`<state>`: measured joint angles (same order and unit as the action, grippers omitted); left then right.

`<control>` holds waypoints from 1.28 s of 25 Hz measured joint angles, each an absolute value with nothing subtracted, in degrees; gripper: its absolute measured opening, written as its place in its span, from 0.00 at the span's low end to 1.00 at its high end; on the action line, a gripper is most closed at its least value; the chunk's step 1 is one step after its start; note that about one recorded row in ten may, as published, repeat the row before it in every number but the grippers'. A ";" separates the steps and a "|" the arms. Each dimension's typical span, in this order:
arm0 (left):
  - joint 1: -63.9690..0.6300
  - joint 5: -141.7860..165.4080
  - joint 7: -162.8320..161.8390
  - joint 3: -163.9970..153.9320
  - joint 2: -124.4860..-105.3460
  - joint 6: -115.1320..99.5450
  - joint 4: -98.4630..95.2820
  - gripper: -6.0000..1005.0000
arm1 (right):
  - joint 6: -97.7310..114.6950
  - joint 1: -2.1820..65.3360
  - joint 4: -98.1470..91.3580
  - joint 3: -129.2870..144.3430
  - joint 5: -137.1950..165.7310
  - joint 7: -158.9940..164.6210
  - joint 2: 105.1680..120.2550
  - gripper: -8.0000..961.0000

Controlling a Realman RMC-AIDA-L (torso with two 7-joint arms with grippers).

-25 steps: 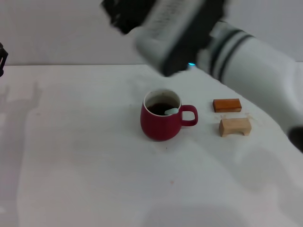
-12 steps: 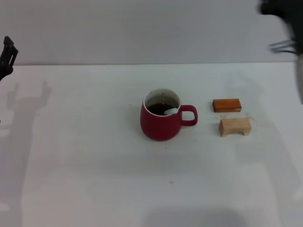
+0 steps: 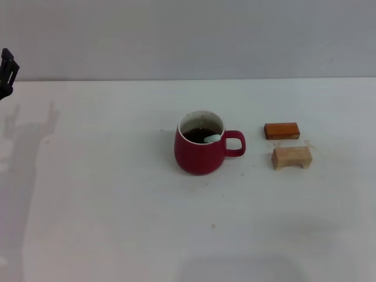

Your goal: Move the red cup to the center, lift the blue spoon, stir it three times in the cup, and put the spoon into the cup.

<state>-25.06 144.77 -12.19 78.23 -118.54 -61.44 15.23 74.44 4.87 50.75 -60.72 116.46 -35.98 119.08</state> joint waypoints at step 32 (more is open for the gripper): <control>-23.59 144.93 -9.00 78.51 -118.21 -61.79 14.94 0.84 | 72.71 8.57 30.90 -66.16 123.94 -10.13 118.23 0.76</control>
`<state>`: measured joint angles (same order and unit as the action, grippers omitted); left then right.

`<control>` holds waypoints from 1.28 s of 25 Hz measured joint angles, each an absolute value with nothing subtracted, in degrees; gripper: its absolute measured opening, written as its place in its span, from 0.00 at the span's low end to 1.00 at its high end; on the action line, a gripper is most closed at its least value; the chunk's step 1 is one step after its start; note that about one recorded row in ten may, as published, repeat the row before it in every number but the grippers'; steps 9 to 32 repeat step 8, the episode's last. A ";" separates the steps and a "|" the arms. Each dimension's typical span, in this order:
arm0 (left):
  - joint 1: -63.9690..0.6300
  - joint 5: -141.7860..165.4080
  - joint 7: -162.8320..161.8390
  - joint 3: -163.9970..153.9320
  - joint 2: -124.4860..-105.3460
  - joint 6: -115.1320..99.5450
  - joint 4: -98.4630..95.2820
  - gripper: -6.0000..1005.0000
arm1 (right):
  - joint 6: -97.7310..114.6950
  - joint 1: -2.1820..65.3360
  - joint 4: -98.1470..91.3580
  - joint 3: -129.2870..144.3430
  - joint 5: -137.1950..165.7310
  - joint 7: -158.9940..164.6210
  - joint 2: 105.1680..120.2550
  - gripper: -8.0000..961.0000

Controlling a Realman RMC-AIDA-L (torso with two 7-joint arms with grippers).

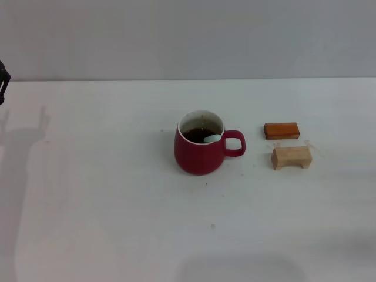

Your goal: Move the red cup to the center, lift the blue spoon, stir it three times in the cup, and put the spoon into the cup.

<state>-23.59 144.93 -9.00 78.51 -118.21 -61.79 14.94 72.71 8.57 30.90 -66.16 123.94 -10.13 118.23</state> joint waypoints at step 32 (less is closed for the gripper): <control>-23.38 144.68 -4.71 78.75 -118.26 -61.30 14.25 0.84 | 69.95 7.57 31.37 -65.85 124.24 -10.03 118.30 0.87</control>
